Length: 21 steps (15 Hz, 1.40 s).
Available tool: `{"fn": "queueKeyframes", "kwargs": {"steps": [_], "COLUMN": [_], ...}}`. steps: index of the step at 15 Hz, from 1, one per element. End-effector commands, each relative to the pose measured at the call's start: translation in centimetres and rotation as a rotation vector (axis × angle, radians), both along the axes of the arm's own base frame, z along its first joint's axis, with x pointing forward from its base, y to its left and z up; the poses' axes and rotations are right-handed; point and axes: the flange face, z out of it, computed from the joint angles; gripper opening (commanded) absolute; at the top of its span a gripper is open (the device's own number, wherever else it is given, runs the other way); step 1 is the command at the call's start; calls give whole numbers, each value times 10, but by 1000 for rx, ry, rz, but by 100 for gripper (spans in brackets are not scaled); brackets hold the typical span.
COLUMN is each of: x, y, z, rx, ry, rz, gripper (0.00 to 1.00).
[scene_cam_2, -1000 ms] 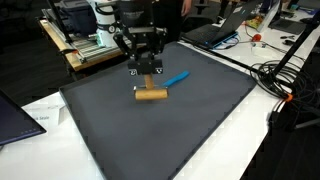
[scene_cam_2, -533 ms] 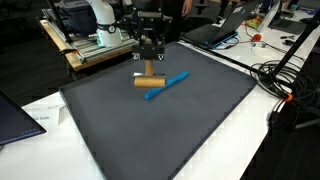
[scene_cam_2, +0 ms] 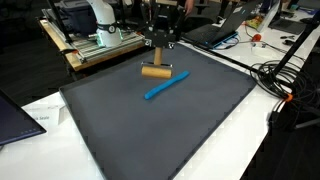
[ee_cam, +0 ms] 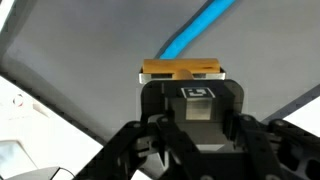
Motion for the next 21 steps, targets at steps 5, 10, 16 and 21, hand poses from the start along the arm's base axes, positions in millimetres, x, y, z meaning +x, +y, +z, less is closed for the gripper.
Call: {"fn": "queueKeyframes", "kwargs": {"steps": [5,10,16,21], "x": [-26,-37,-48,-59], "y": [80,131,190,236], "z": [8,4,1,-4], "rx": [-89,-108,-137,-178], "ry": [-70,-84,-117,-146], "rz": [6,14,44,93], "gripper": [22,22,22,22]}}
